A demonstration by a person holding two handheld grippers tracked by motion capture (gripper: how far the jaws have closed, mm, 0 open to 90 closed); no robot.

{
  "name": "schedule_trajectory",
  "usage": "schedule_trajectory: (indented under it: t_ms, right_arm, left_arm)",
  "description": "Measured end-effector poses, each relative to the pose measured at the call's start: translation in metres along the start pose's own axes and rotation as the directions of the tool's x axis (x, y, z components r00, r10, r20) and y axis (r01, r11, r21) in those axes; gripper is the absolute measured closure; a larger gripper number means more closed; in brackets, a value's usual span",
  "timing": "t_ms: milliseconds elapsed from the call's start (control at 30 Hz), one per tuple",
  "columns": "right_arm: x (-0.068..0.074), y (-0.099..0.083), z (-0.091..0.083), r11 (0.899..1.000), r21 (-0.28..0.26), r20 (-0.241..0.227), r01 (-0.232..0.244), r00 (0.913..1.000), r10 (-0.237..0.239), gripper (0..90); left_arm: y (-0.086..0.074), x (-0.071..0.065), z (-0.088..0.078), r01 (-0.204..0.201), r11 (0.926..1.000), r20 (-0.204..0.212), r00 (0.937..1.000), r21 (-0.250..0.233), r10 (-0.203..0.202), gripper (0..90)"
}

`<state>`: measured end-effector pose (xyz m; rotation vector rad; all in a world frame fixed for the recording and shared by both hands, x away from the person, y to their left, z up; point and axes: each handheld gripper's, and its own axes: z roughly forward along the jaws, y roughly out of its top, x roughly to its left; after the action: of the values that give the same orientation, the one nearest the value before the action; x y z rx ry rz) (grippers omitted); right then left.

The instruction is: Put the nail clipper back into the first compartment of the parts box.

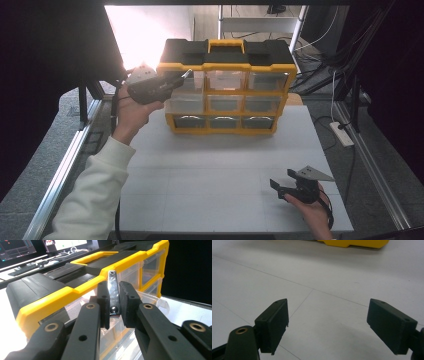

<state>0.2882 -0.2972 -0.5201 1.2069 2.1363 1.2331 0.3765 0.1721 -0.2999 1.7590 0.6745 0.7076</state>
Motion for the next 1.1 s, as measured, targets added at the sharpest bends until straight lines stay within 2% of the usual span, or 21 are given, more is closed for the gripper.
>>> schedule_trajectory:
  t_ms: [200,233,300,400,500,700,800,867,1100]
  right_arm:
    - [0.000,0.000,0.000,1.000,0.000,-0.001,0.003,1.0000,-0.003,17.9]
    - [0.000,0.000,0.000,1.000,-0.001,-0.001,0.001,1.0000,-0.001,17.8]
    - [0.000,0.000,0.000,1.000,0.000,0.000,0.001,1.0000,-0.001,17.9]
    - [0.000,0.000,0.000,1.000,-0.002,0.002,0.002,1.0000,-0.002,17.9]
    - [0.000,0.000,-0.001,1.000,-0.001,0.002,0.001,1.0000,-0.001,17.9]
    - [0.000,0.000,0.000,1.000,0.001,0.003,0.002,1.0000,-0.002,17.8]
    - [0.001,0.000,0.000,1.000,0.001,0.003,0.003,1.0000,-0.003,17.8]
    - [0.000,0.000,0.000,1.000,-0.001,0.004,0.003,1.0000,-0.003,17.8]
    - [0.000,0.000,0.000,1.000,-0.003,0.003,0.002,1.0000,-0.002,17.8]
  left_arm:
    - [-0.001,0.000,0.001,0.006,1.0000,0.001,1.0000,0.003,-0.006,78.1]
    - [-0.001,0.000,0.000,0.011,0.9999,0.001,0.9999,-0.003,-0.011,75.5]
    - [-0.001,-0.001,-0.001,0.024,0.9993,-0.010,0.9997,-0.028,-0.024,64.8]
    - [-0.001,-0.002,-0.005,0.050,0.9978,0.000,0.9988,-0.044,-0.050,52.4]
    - [-0.003,-0.004,-0.009,0.054,0.9972,0.010,0.9985,-0.051,-0.053,48.8]
    - [-0.009,-0.010,-0.020,0.079,0.9943,0.079,0.9941,-0.071,-0.073,42.3]
    - [-0.011,-0.014,-0.024,0.095,0.9924,0.121,0.9890,-0.078,-0.086,39.5]
    - [-0.013,-0.017,-0.027,0.091,0.9934,0.133,0.9878,-0.070,-0.081,37.9]
    - [-0.024,-0.024,-0.032,0.122,0.9905,0.177,0.9782,-0.064,-0.109,34.0]
